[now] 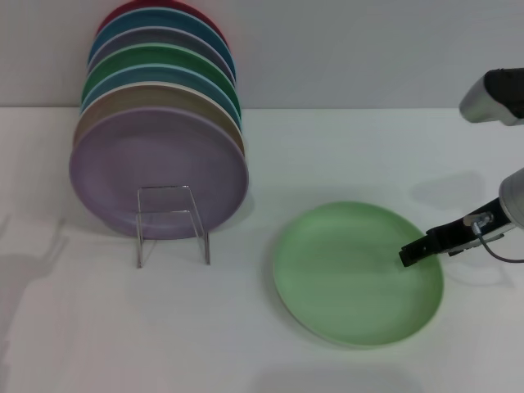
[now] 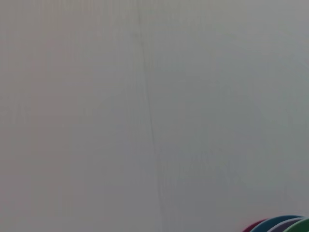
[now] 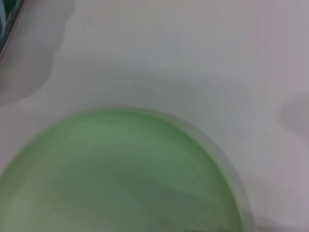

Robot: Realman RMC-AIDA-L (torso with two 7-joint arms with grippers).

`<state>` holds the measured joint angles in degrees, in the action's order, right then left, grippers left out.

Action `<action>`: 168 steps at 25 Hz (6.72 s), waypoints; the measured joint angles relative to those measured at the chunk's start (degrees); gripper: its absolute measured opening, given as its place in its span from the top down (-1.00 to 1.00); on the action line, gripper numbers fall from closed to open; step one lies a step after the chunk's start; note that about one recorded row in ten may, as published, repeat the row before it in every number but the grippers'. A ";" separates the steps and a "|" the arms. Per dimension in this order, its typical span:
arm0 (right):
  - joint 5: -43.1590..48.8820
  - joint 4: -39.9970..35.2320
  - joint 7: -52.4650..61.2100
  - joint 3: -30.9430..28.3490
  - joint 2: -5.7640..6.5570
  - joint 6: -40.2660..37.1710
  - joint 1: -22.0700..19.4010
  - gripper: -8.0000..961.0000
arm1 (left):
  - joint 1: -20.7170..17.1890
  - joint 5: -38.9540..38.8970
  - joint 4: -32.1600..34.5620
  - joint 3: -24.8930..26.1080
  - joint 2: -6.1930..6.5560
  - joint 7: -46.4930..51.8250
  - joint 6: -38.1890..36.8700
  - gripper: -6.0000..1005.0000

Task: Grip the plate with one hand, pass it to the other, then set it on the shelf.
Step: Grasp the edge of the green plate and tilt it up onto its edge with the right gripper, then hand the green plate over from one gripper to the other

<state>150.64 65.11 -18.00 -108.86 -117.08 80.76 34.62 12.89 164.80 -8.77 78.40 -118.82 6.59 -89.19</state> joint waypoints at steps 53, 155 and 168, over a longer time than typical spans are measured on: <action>2.65 -3.33 1.14 2.76 -0.51 -0.24 2.57 0.16 | 0.04 0.17 -0.19 -0.09 0.00 0.00 -0.39 -0.71; -52.47 7.02 -60.71 -9.46 -1.92 -7.92 -21.49 0.91 | 1.71 -21.67 -97.80 -4.14 0.68 -42.46 138.02 -0.44; -53.22 6.61 -60.41 -9.45 -2.11 -7.01 -21.34 0.89 | 0.86 -21.67 -97.75 -4.25 0.72 -45.89 135.70 0.73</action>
<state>97.42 71.72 -78.41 -118.31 -119.19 73.74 13.27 13.74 143.13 -106.52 74.15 -118.10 -39.30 46.51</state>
